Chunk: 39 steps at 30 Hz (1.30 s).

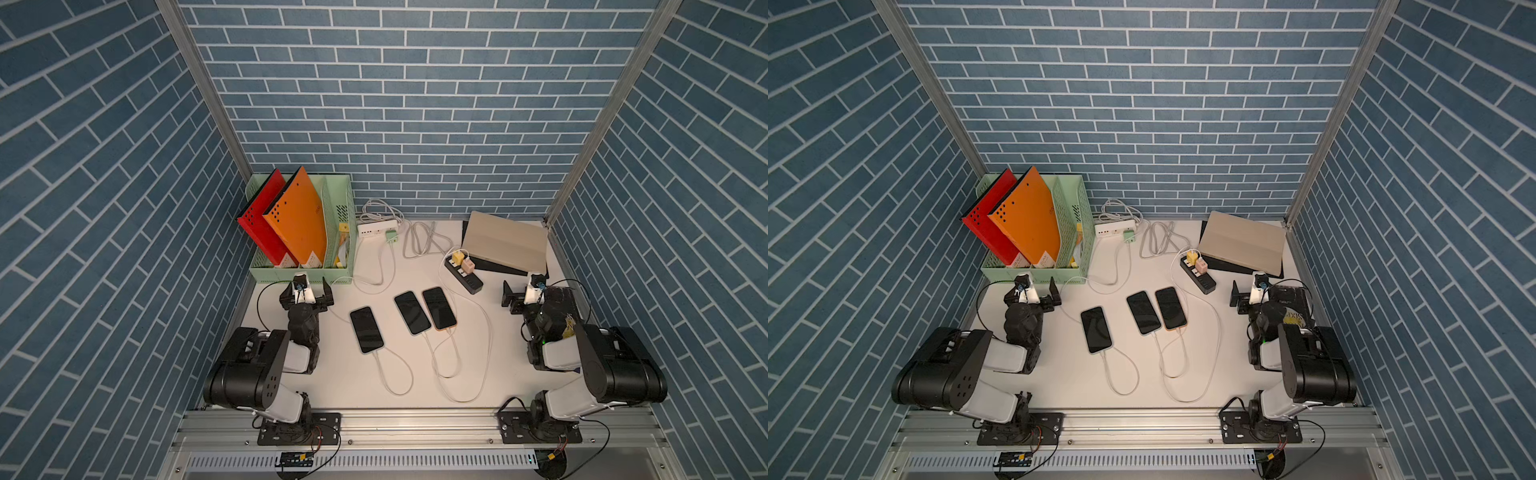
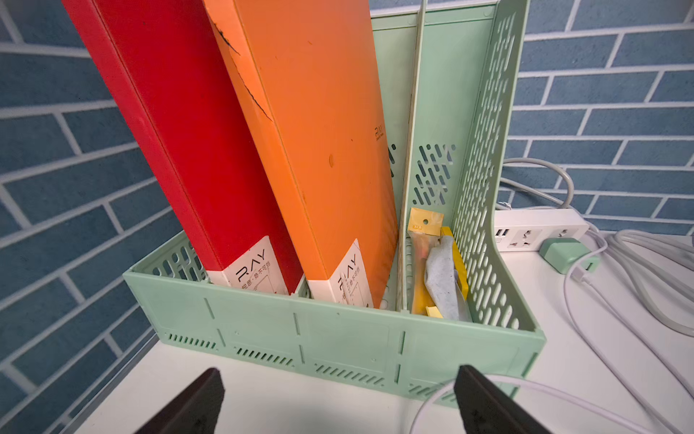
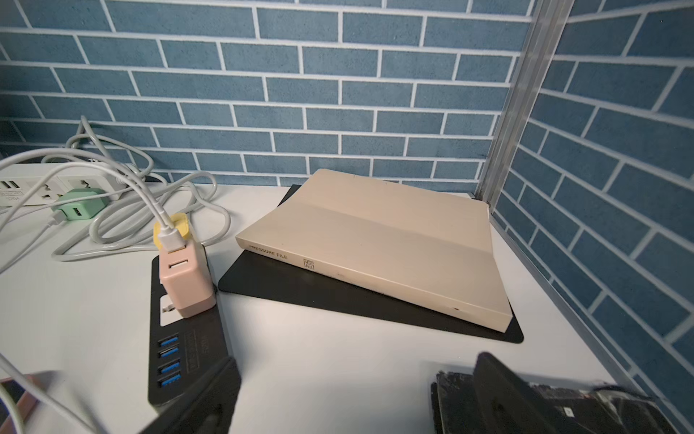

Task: Unplug the charging cable from the phone
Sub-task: Pick up the phone at the center of the board.

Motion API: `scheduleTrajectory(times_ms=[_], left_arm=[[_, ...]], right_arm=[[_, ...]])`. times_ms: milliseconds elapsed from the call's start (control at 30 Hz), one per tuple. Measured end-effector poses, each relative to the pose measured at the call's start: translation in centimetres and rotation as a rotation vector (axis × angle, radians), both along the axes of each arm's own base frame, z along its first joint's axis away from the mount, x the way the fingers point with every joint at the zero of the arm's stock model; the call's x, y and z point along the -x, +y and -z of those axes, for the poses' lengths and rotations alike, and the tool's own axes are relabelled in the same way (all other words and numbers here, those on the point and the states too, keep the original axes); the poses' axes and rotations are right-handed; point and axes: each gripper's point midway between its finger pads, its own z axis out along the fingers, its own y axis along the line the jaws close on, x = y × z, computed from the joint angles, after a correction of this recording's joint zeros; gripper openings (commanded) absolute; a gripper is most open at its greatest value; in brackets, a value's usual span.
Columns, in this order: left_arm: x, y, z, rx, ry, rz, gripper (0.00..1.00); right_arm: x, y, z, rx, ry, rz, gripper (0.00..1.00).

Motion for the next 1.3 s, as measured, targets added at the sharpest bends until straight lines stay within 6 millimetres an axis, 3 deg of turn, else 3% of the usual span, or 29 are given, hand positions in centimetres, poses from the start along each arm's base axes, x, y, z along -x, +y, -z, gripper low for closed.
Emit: scheduleTrajectory(times_ms=[1067,1167,1300], left_arm=[[0.0,0.1,0.0,0.001,0.0,0.003,1.0],[0.8,0.4,0.0,0.006,-0.011,-0.016,1.0],[2.2,1.1,-0.6,0.017,-0.039,-0.047,1.0]], right_arm=[[0.2,0.0,-0.1,0.0,-0.003,0.001,1.0],[0.3,0.0,-0.8,0.002,-0.009,-0.001,0.99],[-0.5,0.5,-3.4,0.007,-0.031,-0.014,1.0]])
